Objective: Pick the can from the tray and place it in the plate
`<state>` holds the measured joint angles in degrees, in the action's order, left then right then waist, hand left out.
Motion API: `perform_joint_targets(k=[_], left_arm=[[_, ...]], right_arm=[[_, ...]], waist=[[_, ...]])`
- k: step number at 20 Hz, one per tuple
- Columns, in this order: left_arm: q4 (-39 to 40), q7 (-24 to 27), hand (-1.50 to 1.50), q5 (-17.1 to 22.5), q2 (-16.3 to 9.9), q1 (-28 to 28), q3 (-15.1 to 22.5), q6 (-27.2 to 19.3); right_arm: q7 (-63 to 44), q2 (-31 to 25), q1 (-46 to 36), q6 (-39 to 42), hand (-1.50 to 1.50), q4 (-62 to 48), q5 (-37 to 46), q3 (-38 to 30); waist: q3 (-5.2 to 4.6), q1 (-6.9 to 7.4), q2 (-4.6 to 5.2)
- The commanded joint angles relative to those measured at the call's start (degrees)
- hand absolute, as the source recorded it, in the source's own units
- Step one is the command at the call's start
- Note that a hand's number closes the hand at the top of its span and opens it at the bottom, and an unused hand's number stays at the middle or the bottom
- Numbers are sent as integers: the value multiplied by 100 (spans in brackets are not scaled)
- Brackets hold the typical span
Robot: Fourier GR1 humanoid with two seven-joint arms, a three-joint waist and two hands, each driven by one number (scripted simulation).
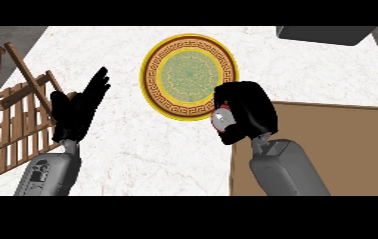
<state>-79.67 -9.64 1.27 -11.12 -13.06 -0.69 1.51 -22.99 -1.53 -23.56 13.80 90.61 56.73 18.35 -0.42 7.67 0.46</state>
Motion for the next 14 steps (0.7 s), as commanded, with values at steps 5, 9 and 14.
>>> perform_joint_targets(k=[5,9,14], left_arm=[[68,-117,0,-22,121,-153,144,27],[90,-74,0,-97,151,-210,204,-3],[132,-22,0,-147,162,-315,226,-15]], right_arm=[[-2221,149,-1390,-1545,150,-296,1367,500],[-3482,151,-1899,-2113,150,-740,1736,736],[-4806,152,-2527,-2940,150,-1466,1753,899]], waist=[[-8,162,-20],[3,241,34],[19,276,99]])
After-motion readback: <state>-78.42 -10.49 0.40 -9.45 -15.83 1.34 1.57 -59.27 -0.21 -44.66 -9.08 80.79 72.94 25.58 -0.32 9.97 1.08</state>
